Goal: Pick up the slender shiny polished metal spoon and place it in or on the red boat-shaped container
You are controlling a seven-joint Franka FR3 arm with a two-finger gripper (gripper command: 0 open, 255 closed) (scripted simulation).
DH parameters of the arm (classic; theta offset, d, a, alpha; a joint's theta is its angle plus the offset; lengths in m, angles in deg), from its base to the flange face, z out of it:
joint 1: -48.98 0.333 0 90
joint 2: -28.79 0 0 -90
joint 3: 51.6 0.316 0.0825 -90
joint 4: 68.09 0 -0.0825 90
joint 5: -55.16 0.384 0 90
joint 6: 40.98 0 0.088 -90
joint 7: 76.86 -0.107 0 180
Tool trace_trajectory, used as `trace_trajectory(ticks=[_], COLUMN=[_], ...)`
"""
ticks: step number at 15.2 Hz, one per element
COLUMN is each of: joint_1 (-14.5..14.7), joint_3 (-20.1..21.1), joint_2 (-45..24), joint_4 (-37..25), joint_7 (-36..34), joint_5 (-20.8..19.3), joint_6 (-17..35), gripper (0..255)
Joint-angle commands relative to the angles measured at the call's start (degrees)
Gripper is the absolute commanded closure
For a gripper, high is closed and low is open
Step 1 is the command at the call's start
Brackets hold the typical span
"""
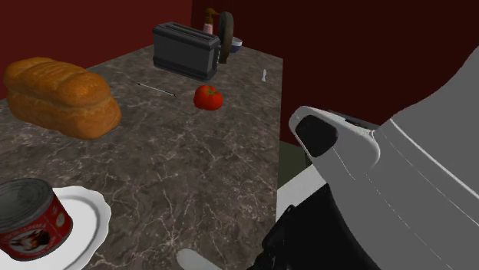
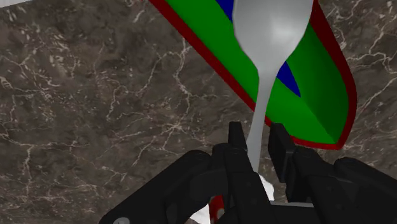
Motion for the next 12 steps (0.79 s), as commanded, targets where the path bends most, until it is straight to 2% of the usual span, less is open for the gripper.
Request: trace_trajectory(ticks=[1,12], joint_1=[0.5,0.2], joint_3=[2.1,6.3], joint_2=[0.1,-2.0], joint_4=[-0.2,5.2], joint_7=[-2.6,-5.2], joint_5=[0.2,0.1], joint_6=[0.0,7.7], gripper=[255,255])
